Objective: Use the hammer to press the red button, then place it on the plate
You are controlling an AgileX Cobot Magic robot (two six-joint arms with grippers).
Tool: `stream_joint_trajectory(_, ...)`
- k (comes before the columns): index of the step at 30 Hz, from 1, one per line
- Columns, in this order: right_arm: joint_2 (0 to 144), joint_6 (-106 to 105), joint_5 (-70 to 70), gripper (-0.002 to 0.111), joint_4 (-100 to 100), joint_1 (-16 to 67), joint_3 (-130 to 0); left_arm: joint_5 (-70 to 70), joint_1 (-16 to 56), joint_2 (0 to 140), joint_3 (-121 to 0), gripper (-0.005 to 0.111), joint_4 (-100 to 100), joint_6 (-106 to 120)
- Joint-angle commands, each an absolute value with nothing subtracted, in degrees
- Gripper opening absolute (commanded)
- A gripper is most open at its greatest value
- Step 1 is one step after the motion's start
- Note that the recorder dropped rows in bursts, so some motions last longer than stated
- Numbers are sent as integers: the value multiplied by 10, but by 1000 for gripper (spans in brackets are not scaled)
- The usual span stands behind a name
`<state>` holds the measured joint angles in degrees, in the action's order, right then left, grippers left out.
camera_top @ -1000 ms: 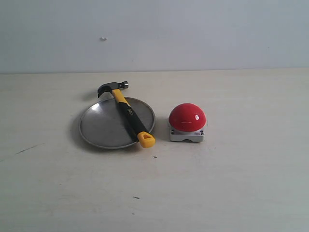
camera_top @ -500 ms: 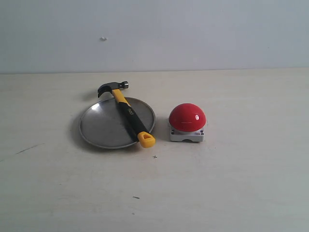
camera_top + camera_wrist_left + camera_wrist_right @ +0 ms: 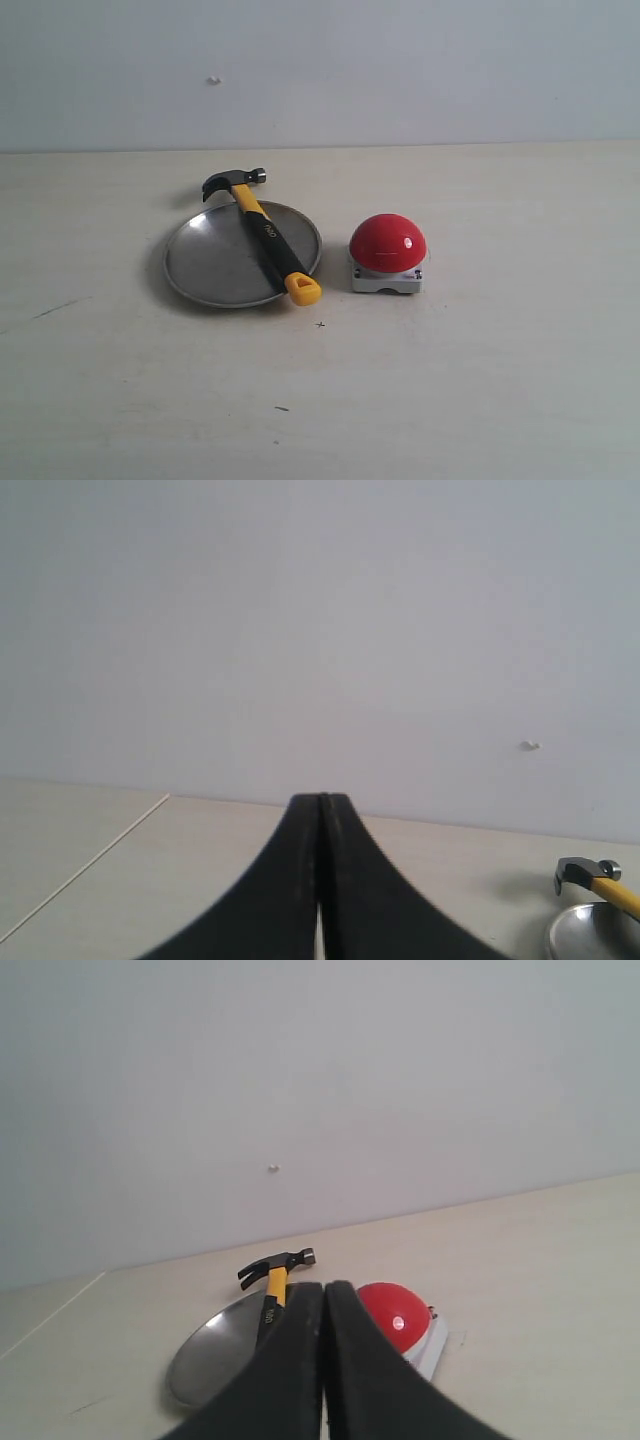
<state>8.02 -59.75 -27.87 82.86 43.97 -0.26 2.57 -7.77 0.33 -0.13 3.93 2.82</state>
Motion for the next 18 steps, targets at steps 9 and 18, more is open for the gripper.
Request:
stream_joint_trajectory(9,34,-677,-168,0,804,218,0,28,-80,0,0,0,36,26)
stream_joint_trajectory(18,7,-694,-25,0,795,-39,0,28,-80,0,0,0,36,26)
